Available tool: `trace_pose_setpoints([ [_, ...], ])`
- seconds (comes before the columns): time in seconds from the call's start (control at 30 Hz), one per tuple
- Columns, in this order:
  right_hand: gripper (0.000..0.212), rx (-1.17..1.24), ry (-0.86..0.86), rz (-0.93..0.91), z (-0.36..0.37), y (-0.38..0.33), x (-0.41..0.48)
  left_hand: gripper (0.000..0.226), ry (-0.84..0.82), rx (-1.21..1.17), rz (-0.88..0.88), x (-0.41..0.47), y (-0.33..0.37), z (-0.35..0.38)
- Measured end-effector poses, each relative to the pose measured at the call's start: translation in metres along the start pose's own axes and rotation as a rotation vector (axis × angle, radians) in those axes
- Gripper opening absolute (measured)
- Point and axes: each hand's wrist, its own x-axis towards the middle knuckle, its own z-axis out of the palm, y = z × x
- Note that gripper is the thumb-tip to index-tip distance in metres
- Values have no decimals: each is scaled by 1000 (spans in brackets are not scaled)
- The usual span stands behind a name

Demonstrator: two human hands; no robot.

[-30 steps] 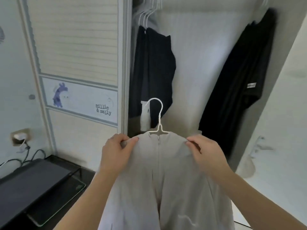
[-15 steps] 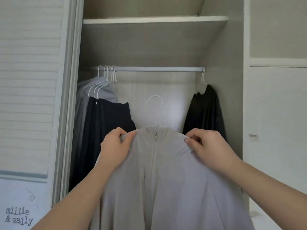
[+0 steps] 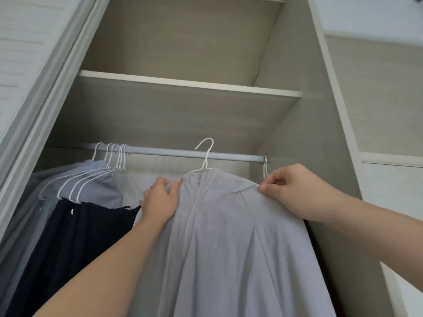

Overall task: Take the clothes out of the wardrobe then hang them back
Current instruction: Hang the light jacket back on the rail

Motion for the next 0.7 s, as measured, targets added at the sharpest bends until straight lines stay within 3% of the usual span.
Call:
trace_pose_setpoints([
  [0.17,18,-96,18,106,15,-10,45,41,-86,-34,13,57,-6,60],
  [0.33,27,-280,51,158,42,-15,91,33,-140,-109,31,98,-17,98],
  [0.43,25,-430,165,96,66,-13,116,35,-129,-109,28,117,-28,109],
  [0.57,13,-826,362,-12,103,-17,133,34,-146,-194,-24,137,-44,125],
  [0.7,12,-835,380,-18,129,-22,151,51,-199,-416,29,143,-47,130],
])
